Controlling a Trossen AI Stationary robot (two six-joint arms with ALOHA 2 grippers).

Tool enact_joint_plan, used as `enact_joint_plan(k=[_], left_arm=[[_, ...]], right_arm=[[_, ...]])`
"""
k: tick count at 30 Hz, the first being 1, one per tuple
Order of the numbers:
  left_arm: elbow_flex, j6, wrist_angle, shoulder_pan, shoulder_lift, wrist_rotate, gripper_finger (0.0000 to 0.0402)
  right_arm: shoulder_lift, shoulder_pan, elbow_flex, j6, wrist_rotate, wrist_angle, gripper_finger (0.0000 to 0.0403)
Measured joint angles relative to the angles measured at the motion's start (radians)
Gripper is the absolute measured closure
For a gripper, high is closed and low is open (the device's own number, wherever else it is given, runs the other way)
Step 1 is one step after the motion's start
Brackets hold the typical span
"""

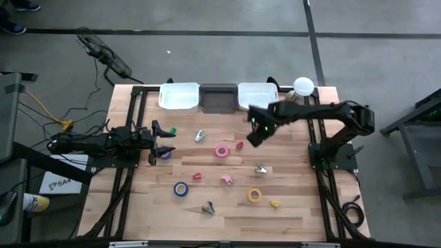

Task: Pick and place Stapler, Stapler remover, tape
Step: Put the light blue tape into the right white bin

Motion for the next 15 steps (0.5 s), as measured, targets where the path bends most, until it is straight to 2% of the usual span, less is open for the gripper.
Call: enact_joint_plan(k=[6,15], left_arm=[[0.000,0.000,0.000,0.000,0.000,0.000,0.0143],[0.000,0.000,0.000,0.000,0.000,0.000,0.0143]], right_arm=[[0.056,-0.140,0.164,-0.254,-0.007,-0.014,0.0370],[0.305,-0.323,0.434,-0.746,-0.139,-0.096,0.0370]])
